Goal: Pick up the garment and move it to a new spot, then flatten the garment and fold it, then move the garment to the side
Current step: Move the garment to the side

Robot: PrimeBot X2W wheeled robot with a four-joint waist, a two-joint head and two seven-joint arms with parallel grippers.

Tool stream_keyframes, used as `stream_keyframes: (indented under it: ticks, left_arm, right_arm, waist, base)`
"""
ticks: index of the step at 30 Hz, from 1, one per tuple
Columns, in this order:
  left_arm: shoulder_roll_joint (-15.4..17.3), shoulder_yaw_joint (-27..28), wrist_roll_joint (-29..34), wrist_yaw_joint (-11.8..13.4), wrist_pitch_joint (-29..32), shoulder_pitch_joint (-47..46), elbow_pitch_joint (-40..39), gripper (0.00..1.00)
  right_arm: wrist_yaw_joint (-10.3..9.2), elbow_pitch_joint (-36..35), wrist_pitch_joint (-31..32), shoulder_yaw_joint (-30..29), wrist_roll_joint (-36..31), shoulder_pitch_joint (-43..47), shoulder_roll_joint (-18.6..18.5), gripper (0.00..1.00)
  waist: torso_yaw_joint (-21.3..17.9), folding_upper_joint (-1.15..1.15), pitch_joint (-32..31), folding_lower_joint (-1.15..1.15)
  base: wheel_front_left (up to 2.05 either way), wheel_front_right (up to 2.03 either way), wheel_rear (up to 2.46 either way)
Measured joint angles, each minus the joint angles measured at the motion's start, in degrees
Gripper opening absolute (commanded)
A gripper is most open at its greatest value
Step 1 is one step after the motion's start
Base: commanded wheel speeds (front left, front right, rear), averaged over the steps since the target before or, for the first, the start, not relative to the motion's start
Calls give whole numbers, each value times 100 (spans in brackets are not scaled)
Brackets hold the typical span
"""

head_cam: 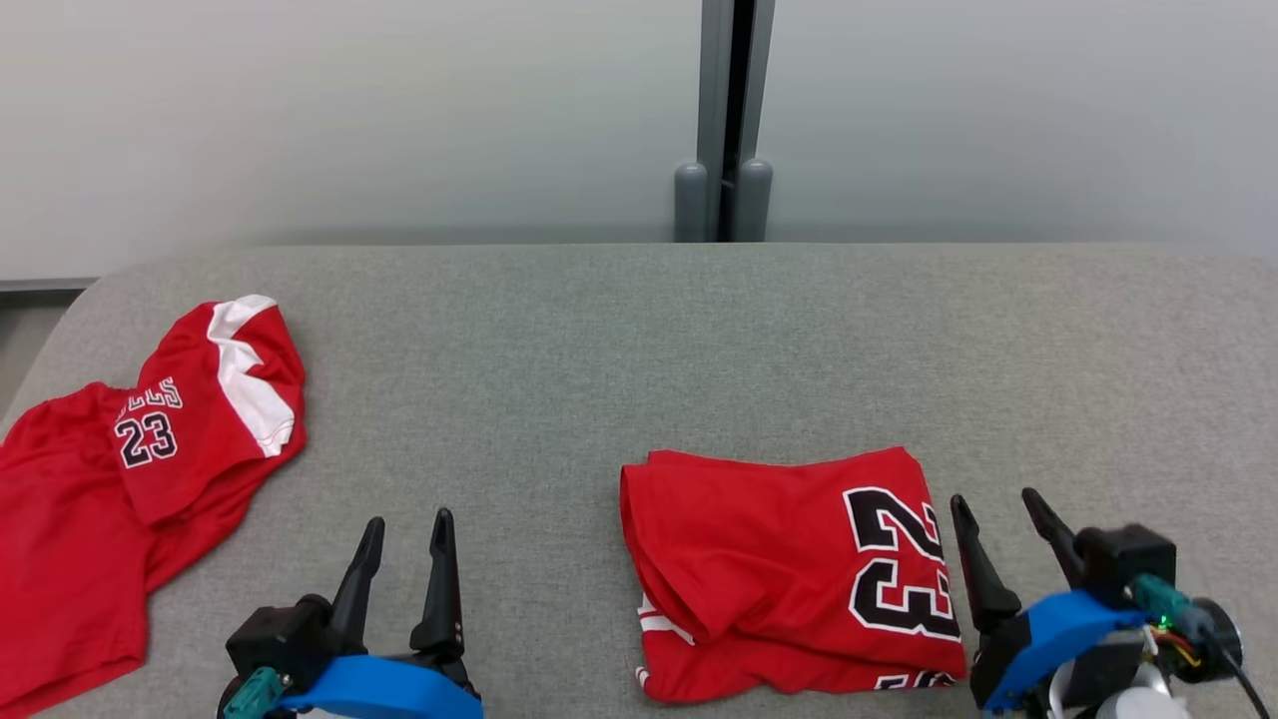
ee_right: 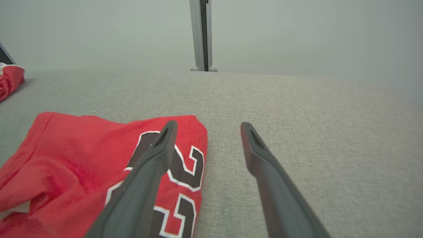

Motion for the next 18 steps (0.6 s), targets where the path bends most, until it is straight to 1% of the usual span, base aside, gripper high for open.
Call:
stream_keyframes:
  ticks: [4, 10, 13, 16, 17, 18]
  left_arm:
    - [-46, 43, 42, -20, 0, -95, -2, 100]
    - [-146, 118, 143, -87, 0, -157, 48, 100]
    - [-180, 167, 193, -121, -1, -202, 68, 100]
    - [-202, 216, 242, -148, -1, -232, 75, 100]
    - [-210, 229, 253, -153, 0, -249, 76, 100]
    - [-219, 238, 269, -160, -1, -265, 75, 100]
  right_arm:
    - [-1, 25, 843, -162, -244, -247, -1, 100]
    - [0, 213, 2028, -146, 11, -387, 0, 100]
    - [0, 302, 2401, -57, 81, -398, -42, 100]
    - [0, 404, 2629, -29, 305, -456, -49, 100]
    - [-1, 443, 2692, -11, 352, -492, -49, 82]
    - [0, 472, 2722, -2, 386, -526, -56, 49]
  waist:
    - [82, 0, 110, 0]
    - [261, 0, 296, 0]
    - [353, 0, 386, 0]
    - [423, 0, 476, 0]
    - [440, 0, 506, 0]
    - [452, 0, 533, 0]
  base:
    - [0, 0, 0]
    - [0, 0, 0]
    - [0, 0, 0]
    - [0, 0, 0]
    - [0, 0, 0]
    - [0, 0, 0]
